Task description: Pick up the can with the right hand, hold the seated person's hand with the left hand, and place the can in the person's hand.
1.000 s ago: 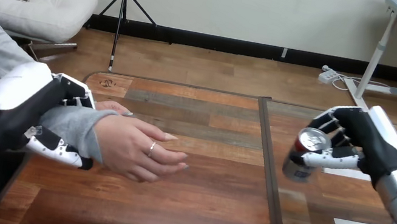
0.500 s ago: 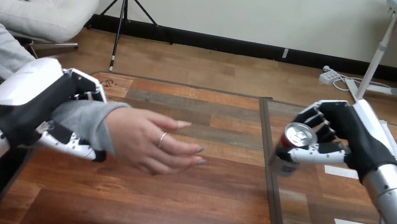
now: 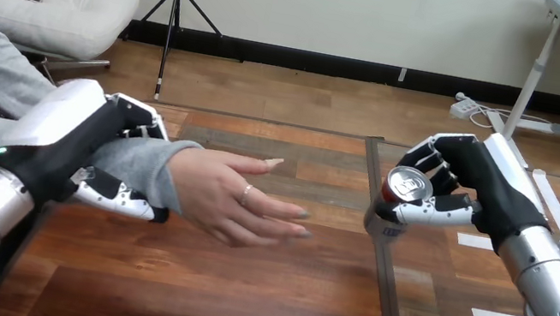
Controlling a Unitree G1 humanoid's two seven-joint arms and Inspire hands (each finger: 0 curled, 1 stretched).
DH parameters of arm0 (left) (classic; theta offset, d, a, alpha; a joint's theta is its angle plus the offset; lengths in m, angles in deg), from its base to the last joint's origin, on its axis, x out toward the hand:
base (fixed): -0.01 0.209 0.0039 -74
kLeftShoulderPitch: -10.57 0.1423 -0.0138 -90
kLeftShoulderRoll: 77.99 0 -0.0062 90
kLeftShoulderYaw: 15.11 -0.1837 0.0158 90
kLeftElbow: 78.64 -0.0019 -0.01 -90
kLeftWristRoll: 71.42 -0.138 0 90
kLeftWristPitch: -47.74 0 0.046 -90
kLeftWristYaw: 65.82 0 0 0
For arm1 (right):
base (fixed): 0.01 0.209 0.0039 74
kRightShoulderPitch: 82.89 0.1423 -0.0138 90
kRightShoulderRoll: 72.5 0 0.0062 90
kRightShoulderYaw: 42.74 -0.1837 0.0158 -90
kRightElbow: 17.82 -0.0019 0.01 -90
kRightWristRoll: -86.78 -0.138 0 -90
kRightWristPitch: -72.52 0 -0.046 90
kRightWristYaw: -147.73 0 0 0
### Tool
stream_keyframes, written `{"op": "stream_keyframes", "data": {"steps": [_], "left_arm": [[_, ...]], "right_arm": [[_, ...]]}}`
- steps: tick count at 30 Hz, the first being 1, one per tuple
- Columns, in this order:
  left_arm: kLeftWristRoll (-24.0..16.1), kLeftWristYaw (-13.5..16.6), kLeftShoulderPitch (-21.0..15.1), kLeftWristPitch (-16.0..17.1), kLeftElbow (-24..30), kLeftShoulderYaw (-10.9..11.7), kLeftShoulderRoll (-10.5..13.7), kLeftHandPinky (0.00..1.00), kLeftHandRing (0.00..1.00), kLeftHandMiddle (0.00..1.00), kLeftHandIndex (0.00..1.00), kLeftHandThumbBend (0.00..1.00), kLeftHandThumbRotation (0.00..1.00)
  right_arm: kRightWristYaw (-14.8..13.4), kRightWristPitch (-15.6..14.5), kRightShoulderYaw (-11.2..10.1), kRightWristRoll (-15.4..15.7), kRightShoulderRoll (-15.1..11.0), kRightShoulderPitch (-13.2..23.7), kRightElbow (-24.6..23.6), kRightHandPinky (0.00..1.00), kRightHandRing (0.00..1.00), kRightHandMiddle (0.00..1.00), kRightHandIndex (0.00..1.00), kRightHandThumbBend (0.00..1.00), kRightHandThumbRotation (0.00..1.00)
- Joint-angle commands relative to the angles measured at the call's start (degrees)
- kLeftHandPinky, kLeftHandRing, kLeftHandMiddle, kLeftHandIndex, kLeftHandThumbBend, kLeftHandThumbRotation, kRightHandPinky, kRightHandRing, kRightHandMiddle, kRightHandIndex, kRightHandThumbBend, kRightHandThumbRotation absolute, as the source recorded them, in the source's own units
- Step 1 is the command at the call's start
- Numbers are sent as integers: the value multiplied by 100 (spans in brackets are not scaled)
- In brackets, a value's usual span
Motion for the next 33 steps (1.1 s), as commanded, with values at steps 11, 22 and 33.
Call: {"op": "stream_keyframes", "data": {"steps": [11, 22, 33], "left_arm": [[50, 103, -665, 262, -55, -142, -370, 19, 22, 30, 41, 75, 0], [36, 69, -702, 246, -75, -170, -412, 18, 22, 29, 41, 75, 0], [129, -10, -710, 247, -71, -216, -426, 20, 24, 31, 42, 74, 0]], "right_arm": [[-112, 213, 64, 35, 216, 512, -451, 35, 37, 42, 45, 70, 0], [-161, 262, 142, 111, 370, 556, -500, 26, 31, 41, 45, 73, 0], [97, 260, 139, 5, 594, 624, -540, 35, 37, 42, 45, 69, 0]]}}
